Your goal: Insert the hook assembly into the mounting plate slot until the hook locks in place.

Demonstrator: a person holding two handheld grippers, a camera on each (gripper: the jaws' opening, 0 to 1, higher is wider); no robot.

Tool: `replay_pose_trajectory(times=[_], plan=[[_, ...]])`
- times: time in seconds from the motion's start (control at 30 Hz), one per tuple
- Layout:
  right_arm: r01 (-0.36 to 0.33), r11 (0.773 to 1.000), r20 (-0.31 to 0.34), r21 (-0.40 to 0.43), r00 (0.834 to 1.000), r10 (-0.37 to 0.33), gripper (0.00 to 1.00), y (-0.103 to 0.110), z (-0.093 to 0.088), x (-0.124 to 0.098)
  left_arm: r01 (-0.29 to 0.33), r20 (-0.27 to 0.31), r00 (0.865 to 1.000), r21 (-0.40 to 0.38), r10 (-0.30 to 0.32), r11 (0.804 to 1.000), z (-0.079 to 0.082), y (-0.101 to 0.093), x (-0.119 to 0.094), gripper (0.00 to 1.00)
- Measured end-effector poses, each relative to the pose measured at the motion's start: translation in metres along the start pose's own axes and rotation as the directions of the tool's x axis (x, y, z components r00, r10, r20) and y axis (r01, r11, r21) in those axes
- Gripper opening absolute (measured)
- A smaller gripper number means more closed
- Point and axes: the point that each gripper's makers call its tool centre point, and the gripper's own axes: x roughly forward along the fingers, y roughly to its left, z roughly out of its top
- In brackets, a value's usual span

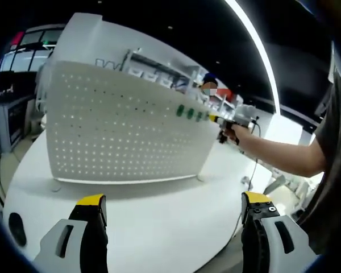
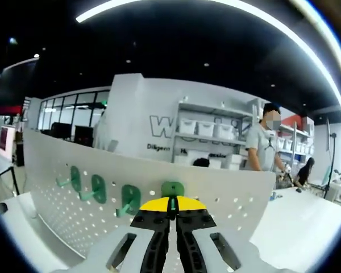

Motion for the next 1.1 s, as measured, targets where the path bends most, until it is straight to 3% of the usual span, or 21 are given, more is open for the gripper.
replay_pose_trajectory(times=[0.4,1.1], plan=[[-0.012,0.998,-0.023,0.057,1.000,0.013,0.01,-0.002,-0.010,0.005,0.001,-0.008,1.000,0.000,-0.001,1.000,0.000,-0.001,0.003,0.99],[-0.015,0.998,-0.043,0.054,0.999,0.018,0.01,-0.001,-0.013,0.010,-0.006,0.001,1.000,0.009,0.006,1.000,0.003,-0.003,0.001,1.00]])
